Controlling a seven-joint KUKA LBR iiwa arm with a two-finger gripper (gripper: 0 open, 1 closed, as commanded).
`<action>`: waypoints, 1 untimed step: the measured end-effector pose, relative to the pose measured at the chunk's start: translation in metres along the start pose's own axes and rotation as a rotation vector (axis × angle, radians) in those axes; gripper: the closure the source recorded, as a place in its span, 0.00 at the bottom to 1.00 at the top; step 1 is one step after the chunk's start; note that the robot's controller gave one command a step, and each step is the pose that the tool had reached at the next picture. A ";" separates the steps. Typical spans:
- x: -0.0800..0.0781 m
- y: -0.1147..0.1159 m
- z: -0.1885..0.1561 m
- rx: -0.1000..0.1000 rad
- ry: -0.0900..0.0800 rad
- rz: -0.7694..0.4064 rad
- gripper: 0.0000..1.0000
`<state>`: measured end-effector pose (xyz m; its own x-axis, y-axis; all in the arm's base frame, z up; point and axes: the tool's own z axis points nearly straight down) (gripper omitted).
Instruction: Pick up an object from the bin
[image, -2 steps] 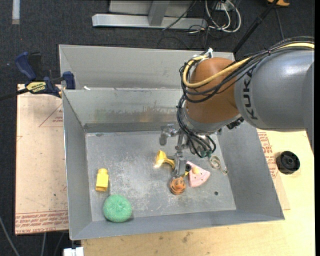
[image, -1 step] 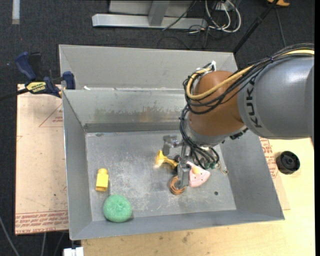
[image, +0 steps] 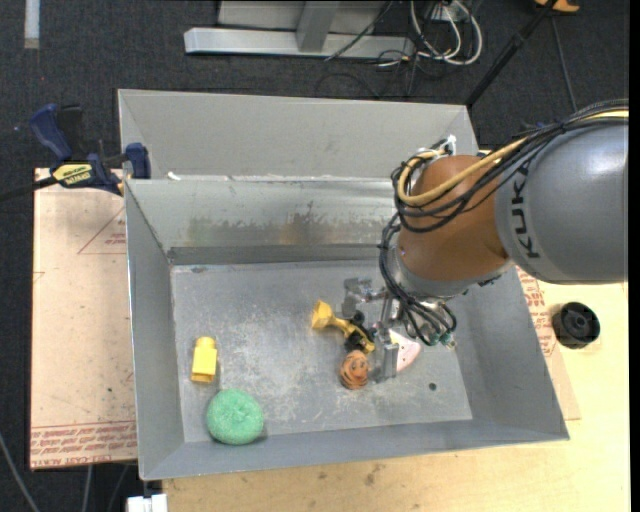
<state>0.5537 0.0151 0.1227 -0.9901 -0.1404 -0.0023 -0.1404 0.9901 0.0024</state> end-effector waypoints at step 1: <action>-0.035 -0.020 0.045 0.003 -0.011 0.016 1.00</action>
Offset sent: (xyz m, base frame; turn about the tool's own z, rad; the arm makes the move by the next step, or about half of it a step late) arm 0.0000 0.0000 0.0000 0.0000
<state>0.5916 0.0008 0.0773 -0.9921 -0.1244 -0.0133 -0.1244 0.9922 -0.0001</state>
